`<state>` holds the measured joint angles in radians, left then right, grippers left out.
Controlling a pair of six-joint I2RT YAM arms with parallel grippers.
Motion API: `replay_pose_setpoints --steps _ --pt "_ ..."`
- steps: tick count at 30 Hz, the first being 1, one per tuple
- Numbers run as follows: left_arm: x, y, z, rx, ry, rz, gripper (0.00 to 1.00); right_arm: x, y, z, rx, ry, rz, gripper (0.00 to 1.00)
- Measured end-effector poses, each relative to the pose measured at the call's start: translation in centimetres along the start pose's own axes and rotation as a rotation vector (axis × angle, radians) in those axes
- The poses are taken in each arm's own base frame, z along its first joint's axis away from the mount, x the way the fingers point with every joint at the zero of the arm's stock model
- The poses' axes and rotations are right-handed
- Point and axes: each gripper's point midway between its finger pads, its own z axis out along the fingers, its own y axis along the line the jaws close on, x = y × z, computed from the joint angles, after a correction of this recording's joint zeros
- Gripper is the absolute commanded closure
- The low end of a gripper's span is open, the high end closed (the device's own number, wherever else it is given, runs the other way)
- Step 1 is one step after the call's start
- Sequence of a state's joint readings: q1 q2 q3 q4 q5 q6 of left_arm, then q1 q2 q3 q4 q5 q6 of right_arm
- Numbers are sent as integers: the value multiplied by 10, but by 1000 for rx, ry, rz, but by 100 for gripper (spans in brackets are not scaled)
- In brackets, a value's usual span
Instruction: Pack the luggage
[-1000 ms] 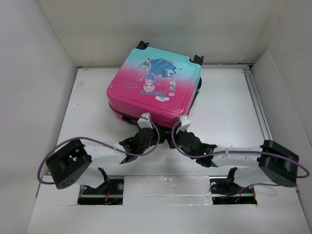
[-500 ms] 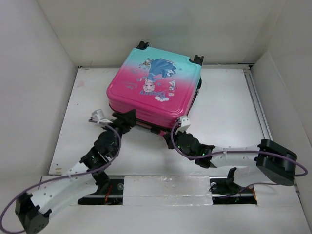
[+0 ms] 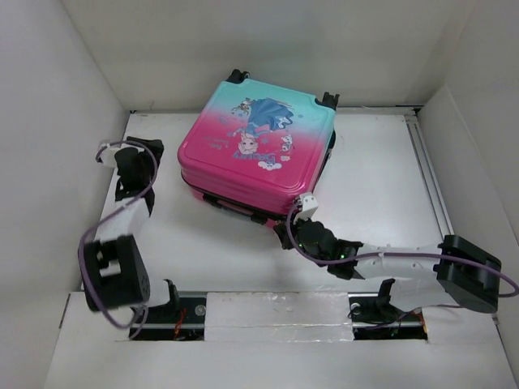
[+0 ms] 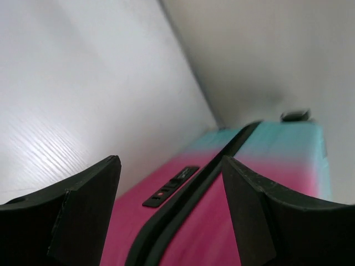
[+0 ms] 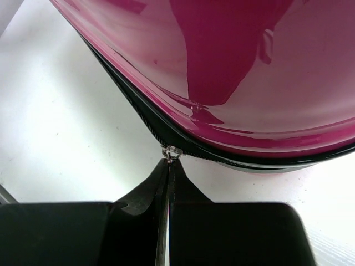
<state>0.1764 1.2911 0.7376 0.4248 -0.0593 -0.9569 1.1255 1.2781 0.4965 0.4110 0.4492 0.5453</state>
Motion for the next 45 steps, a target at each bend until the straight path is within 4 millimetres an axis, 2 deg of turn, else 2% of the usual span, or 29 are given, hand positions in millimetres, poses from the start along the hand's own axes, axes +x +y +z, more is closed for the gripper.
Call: replay_pose_setpoints --steps 4,7,9,11,13,16,19,21,24,28,30,35,37,41,45 --pt "57 15 38 -9 234 -24 34 0 0 -1 -4 6 -5 100" --pt "91 18 38 2 348 -28 34 1 0 -2 -4 11 -7 100" --pt "101 7 34 30 357 -30 34 2 -3 -2 8 14 -15 100" --pt "97 -1 31 61 321 -38 34 1 -5 -2 26 5 -17 100" --pt "98 2 23 80 310 -58 34 -2 -2 -2 26 7 -33 100" --pt "110 12 12 83 323 -81 34 -5 5 7 37 21 -72 100" --pt "121 8 2 109 327 -84 34 -4 12 19 53 36 -117 100" --pt "136 2 -13 136 353 -72 34 0 18 28 72 41 -151 100" --pt "171 -6 -46 193 441 -39 34 6 29 41 95 41 -204 100" --pt "205 0 -87 233 570 1 34 14 53 48 27 46 -245 100" --pt "208 0 -101 258 596 5 34 16 61 50 -10 42 -257 100" --pt "199 2 -127 299 598 -19 34 17 80 62 -89 41 -290 100" --pt "195 -4 -135 330 600 -35 33 17 89 69 -119 33 -294 100" --pt "189 -10 -140 346 596 -35 31 15 99 78 -166 14 -304 100" --pt "186 -9 -141 324 599 -14 26 16 99 75 -207 1 -311 100"
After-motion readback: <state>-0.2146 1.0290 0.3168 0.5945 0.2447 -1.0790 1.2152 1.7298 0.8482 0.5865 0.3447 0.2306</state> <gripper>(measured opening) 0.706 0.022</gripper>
